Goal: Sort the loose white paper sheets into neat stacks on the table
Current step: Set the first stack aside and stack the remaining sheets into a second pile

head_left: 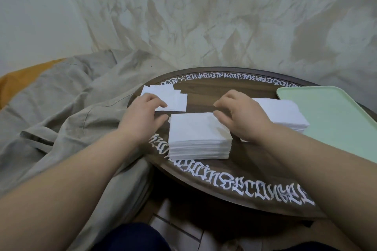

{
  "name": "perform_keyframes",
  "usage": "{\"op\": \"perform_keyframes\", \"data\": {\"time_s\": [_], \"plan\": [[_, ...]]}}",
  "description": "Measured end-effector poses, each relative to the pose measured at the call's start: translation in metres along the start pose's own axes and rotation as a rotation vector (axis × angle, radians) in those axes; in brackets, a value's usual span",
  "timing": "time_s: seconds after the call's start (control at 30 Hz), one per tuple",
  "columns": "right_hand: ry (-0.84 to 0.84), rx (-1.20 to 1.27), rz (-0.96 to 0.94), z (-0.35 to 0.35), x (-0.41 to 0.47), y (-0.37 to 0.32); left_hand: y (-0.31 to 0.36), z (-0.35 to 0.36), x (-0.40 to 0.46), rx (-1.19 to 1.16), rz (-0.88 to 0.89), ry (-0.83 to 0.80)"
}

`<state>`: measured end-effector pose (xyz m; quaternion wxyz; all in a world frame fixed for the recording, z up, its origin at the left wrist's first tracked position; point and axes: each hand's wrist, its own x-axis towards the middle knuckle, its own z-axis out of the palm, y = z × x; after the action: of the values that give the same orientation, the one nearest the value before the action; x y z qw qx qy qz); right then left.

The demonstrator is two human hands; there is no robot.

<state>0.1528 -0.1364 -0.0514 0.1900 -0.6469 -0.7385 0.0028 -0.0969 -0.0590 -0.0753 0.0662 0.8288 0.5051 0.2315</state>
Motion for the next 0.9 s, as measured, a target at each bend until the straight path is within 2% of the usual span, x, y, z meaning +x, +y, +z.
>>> {"op": "perform_keyframes", "data": {"time_s": [0.23,0.4,0.57,0.7,0.8,0.9], "plan": [[-0.202,0.044,0.017,0.019,0.087,-0.016,-0.04,0.018,0.058,0.042,-0.181,-0.139],[-0.391,0.032,0.089,0.068,0.153,-0.013,-0.076,0.047,0.107,0.151,-0.252,-0.221],[-0.458,0.032,0.143,0.11,0.196,-0.012,-0.097,0.069,0.137,0.218,-0.267,-0.301],[-0.484,-0.004,0.136,0.125,0.212,-0.018,-0.103,0.075,0.136,0.168,-0.26,-0.263],[-0.52,0.062,0.132,0.128,0.211,-0.021,-0.099,0.077,0.129,0.115,-0.224,-0.211],[-0.478,0.176,0.175,0.122,0.202,-0.02,-0.09,0.074,0.119,0.048,-0.209,-0.173]]}}
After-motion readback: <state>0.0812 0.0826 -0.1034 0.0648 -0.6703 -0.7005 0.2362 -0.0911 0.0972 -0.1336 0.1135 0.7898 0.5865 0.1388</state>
